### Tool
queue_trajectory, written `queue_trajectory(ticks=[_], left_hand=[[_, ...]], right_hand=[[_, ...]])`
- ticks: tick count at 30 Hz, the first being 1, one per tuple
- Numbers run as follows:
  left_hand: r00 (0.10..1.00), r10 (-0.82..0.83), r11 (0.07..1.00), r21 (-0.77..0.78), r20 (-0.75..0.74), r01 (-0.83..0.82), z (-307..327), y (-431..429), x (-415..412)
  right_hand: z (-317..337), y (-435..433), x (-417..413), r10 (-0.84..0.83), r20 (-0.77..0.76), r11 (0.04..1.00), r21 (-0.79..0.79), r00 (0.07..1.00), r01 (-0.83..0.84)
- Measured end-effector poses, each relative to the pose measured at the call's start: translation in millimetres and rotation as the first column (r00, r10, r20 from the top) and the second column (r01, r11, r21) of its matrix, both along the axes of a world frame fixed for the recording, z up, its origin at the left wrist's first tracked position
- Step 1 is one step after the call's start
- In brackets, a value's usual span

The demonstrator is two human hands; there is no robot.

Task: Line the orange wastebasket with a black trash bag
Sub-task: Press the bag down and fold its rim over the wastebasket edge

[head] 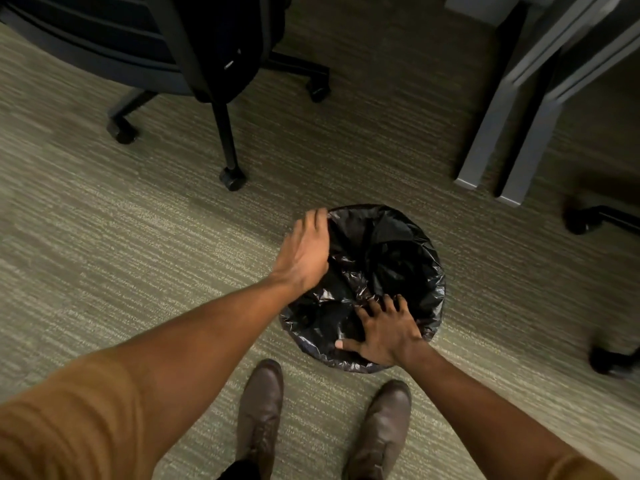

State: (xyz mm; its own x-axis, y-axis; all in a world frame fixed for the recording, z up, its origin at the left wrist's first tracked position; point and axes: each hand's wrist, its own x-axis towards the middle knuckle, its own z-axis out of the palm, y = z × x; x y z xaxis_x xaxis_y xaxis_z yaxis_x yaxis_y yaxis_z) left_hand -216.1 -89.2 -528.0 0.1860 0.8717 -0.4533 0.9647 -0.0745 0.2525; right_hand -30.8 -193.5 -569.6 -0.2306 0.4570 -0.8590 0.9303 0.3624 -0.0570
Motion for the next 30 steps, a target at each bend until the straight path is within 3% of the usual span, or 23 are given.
queue_trajectory(ticks=[4,7,9,12,15,17,20,25,28,30], left_hand=[[1.0,-0.008,1.0,0.011,0.002,0.008,-5.5,2.4,-10.8],[0.974,-0.136,0.969,0.178,-0.18,0.169,-5.6,-15.3,-7.6],[0.934,-0.301,0.916,0.217,-0.191,0.339,-2.5,-38.8,2.9],[0.82,-0.543,0.829,0.042,-0.182,0.558,1.5,-82.9,20.2],[0.84,-0.524,0.846,-0.195,-0.142,0.496,-3.4,-114.8,28.3],[0.865,-0.488,0.855,-0.266,-0.118,0.445,-12.1,-127.0,26.8],[0.828,-0.541,0.82,-0.31,-0.148,0.481,-17.9,-135.9,21.4],[0.86,-0.48,0.871,-0.213,-0.174,0.443,-2.1,-118.7,11.9],[0.935,-0.268,0.962,-0.004,-0.231,0.275,14.8,-98.0,3.6],[0.966,-0.068,0.985,0.138,-0.251,0.106,17.9,-86.0,-5.9]], right_hand=[[-4.3,2.1,6.3,-0.042,-0.031,0.999,-0.035,0.999,0.041],[2.7,6.8,4.2,-0.04,-0.15,0.986,0.153,0.988,0.063],[9.7,15.1,3.6,-0.021,-0.183,0.962,0.263,0.983,0.07],[14.1,36.2,8.2,-0.013,-0.187,0.956,0.286,0.982,0.067],[10.4,60.1,17.5,-0.12,-0.274,0.971,0.17,0.954,0.171],[5.0,74.3,22.0,-0.238,-0.302,0.959,0.079,0.923,0.273],[-3.3,89.7,25.8,-0.366,-0.34,0.911,0.06,0.866,0.409],[4.3,88.9,30.8,-0.479,-0.51,0.763,0.161,0.715,0.626],[22.3,59.8,34.2,-0.475,-0.733,0.568,0.167,0.487,0.806],[37.1,32.9,38.4,-0.417,-0.826,0.378,0.222,0.379,0.899]])
